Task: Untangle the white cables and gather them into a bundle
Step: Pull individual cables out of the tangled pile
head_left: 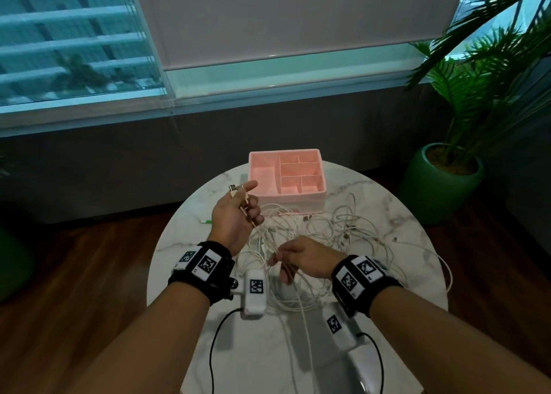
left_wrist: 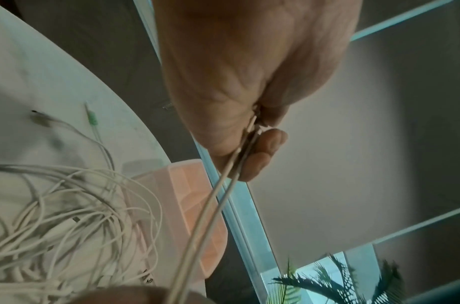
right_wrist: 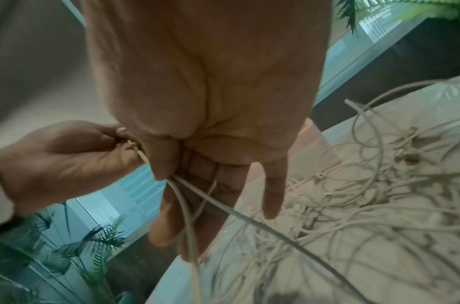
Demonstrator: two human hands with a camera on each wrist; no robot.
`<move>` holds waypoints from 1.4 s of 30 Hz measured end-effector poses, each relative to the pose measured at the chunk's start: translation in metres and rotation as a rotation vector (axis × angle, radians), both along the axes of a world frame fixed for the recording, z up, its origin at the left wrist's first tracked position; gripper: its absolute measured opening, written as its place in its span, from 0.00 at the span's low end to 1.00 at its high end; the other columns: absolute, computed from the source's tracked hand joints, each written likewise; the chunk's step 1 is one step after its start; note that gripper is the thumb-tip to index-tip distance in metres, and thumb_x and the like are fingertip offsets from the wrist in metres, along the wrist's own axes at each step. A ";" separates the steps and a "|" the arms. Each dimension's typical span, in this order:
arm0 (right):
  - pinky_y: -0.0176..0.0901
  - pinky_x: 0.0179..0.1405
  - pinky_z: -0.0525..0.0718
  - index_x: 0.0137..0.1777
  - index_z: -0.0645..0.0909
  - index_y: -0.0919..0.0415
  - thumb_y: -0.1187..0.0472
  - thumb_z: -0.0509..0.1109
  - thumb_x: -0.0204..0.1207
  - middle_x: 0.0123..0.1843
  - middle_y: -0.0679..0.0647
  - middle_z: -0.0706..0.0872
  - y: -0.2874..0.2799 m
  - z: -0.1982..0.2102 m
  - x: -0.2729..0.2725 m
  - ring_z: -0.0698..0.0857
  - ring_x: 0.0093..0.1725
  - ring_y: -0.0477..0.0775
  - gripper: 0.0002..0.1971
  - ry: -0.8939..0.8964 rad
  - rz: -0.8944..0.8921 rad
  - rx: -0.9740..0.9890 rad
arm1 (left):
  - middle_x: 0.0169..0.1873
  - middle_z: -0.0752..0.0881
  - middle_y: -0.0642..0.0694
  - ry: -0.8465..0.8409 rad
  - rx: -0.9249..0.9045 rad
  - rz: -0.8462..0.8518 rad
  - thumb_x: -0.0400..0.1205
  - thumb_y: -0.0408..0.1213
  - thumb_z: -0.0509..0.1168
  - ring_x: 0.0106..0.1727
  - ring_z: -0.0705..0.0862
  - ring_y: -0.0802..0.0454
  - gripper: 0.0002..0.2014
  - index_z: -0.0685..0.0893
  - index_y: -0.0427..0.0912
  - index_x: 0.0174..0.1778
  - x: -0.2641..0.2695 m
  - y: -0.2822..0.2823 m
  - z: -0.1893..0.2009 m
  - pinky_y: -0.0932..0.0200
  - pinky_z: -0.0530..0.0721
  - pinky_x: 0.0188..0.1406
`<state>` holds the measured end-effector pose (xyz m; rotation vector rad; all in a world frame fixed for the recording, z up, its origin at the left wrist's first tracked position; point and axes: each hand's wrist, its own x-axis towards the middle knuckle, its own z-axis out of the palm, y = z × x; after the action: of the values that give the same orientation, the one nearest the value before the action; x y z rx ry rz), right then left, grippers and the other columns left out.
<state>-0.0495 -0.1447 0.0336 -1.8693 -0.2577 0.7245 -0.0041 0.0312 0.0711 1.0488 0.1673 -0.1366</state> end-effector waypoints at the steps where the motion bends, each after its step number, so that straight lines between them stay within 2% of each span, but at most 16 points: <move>1: 0.44 0.42 0.86 0.56 0.85 0.67 0.61 0.60 0.89 0.35 0.61 0.89 -0.005 -0.001 0.001 0.86 0.32 0.56 0.14 0.015 -0.003 0.020 | 0.27 0.72 0.49 0.013 -0.004 0.005 0.93 0.36 0.51 0.25 0.67 0.56 0.14 0.81 0.36 0.62 0.000 0.004 -0.002 0.60 0.71 0.26; 3: 0.44 0.37 0.84 0.54 0.86 0.66 0.61 0.61 0.89 0.32 0.61 0.87 -0.013 -0.004 0.004 0.85 0.29 0.56 0.13 0.061 -0.022 0.064 | 0.26 0.68 0.50 0.022 -0.013 0.005 0.93 0.36 0.51 0.24 0.64 0.56 0.13 0.80 0.37 0.55 -0.001 0.007 -0.005 0.61 0.68 0.24; 6: 0.42 0.30 0.81 0.49 0.89 0.63 0.58 0.63 0.88 0.28 0.56 0.83 -0.020 -0.006 0.006 0.81 0.25 0.53 0.14 0.070 -0.020 0.028 | 0.25 0.68 0.51 0.030 -0.029 0.011 0.92 0.34 0.50 0.23 0.63 0.57 0.13 0.76 0.40 0.46 -0.003 0.006 -0.007 0.64 0.64 0.20; 11: 0.39 0.23 0.76 0.39 0.82 0.63 0.54 0.65 0.87 0.23 0.50 0.68 -0.055 -0.006 0.006 0.73 0.20 0.51 0.17 0.120 -0.042 -0.037 | 0.23 0.65 0.52 0.013 -0.003 0.126 0.92 0.33 0.51 0.20 0.61 0.58 0.15 0.73 0.43 0.39 0.004 0.009 -0.004 0.65 0.59 0.17; 15: 0.38 0.21 0.67 0.44 0.86 0.63 0.59 0.65 0.87 0.26 0.51 0.67 -0.101 -0.005 0.013 0.67 0.21 0.48 0.13 0.122 -0.105 -0.137 | 0.23 0.64 0.52 0.016 0.056 0.227 0.91 0.33 0.52 0.20 0.59 0.58 0.14 0.73 0.43 0.38 0.013 0.019 -0.013 0.67 0.58 0.15; 19: 0.38 0.22 0.67 0.48 0.91 0.55 0.59 0.66 0.86 0.29 0.50 0.71 -0.160 0.003 0.022 0.68 0.25 0.47 0.12 0.018 -0.157 -0.425 | 0.24 0.63 0.51 0.054 0.100 0.297 0.89 0.32 0.52 0.19 0.59 0.58 0.14 0.73 0.44 0.38 0.017 0.040 -0.029 0.68 0.57 0.15; 22: 0.39 0.24 0.71 0.42 0.93 0.50 0.54 0.69 0.84 0.29 0.50 0.75 -0.204 0.013 0.020 0.72 0.26 0.48 0.13 -0.079 -0.281 -0.543 | 0.25 0.63 0.50 0.095 0.103 0.284 0.89 0.31 0.52 0.19 0.59 0.58 0.14 0.72 0.44 0.37 0.016 0.047 -0.040 0.69 0.57 0.15; 24: 0.32 0.28 0.74 0.40 0.93 0.51 0.55 0.71 0.82 0.30 0.45 0.81 -0.219 0.019 0.019 0.77 0.26 0.42 0.11 -0.134 -0.319 -0.565 | 0.25 0.62 0.50 0.097 0.112 0.245 0.90 0.31 0.52 0.19 0.59 0.58 0.14 0.72 0.44 0.38 0.014 0.040 -0.045 0.69 0.57 0.15; 26: 0.28 0.36 0.76 0.43 0.92 0.53 0.58 0.72 0.82 0.38 0.47 0.88 -0.228 0.022 0.020 0.84 0.37 0.41 0.08 -0.186 -0.328 -0.598 | 0.24 0.62 0.50 0.081 0.126 0.208 0.90 0.30 0.51 0.19 0.59 0.59 0.15 0.72 0.43 0.38 0.011 0.028 -0.047 0.69 0.57 0.15; 29: 0.41 0.47 0.78 0.52 0.90 0.53 0.64 0.69 0.84 0.46 0.57 0.90 -0.237 0.023 0.020 0.84 0.47 0.52 0.09 -0.209 -0.395 -0.662 | 0.24 0.63 0.50 0.080 0.122 0.178 0.91 0.32 0.51 0.19 0.60 0.57 0.14 0.73 0.43 0.39 0.009 0.014 -0.047 0.66 0.61 0.16; 32: 0.48 0.54 0.80 0.53 0.90 0.55 0.57 0.69 0.84 0.48 0.56 0.91 -0.244 0.022 0.017 0.86 0.51 0.55 0.08 -0.269 -0.493 -0.726 | 0.23 0.65 0.50 0.077 0.140 0.150 0.92 0.35 0.51 0.20 0.62 0.56 0.14 0.73 0.42 0.40 0.010 0.007 -0.048 0.63 0.66 0.20; 34: 0.50 0.51 0.83 0.47 0.89 0.56 0.49 0.70 0.82 0.43 0.55 0.90 -0.248 0.022 0.012 0.86 0.47 0.56 0.12 -0.285 -0.580 -0.768 | 0.22 0.67 0.50 0.074 0.158 0.159 0.92 0.35 0.52 0.19 0.63 0.55 0.14 0.73 0.42 0.41 0.011 0.004 -0.048 0.62 0.68 0.20; 36: 0.48 0.40 0.83 0.39 0.88 0.59 0.43 0.72 0.79 0.34 0.55 0.87 -0.251 0.020 0.006 0.85 0.37 0.55 0.19 -0.245 -0.634 -0.774 | 0.22 0.67 0.50 0.084 0.156 0.186 0.91 0.33 0.52 0.19 0.65 0.54 0.13 0.73 0.42 0.41 0.012 0.005 -0.047 0.61 0.72 0.19; 37: 0.44 0.33 0.79 0.36 0.87 0.60 0.42 0.73 0.78 0.30 0.55 0.84 -0.251 0.016 0.002 0.82 0.31 0.53 0.20 -0.200 -0.620 -0.757 | 0.22 0.66 0.50 0.089 0.152 0.197 0.91 0.32 0.51 0.19 0.65 0.54 0.13 0.73 0.42 0.41 0.013 0.007 -0.047 0.60 0.73 0.19; 39: 0.40 0.29 0.73 0.37 0.87 0.60 0.45 0.72 0.79 0.29 0.53 0.81 -0.251 0.004 -0.008 0.76 0.28 0.49 0.19 -0.065 -0.490 -0.740 | 0.22 0.64 0.50 0.091 0.151 0.211 0.92 0.33 0.51 0.20 0.63 0.54 0.13 0.73 0.43 0.42 0.013 0.011 -0.047 0.59 0.73 0.21; 42: 0.31 0.27 0.74 0.48 0.88 0.58 0.56 0.69 0.84 0.34 0.53 0.81 -0.255 -0.025 -0.023 0.76 0.30 0.46 0.09 0.072 -0.318 -0.750 | 0.23 0.64 0.50 0.085 0.151 0.226 0.92 0.35 0.51 0.21 0.62 0.55 0.13 0.73 0.44 0.41 0.013 0.012 -0.049 0.60 0.70 0.22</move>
<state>-0.0723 -0.3999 0.0087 -2.4977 0.4109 0.7162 0.0091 0.0436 0.0221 1.1674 0.3758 0.0369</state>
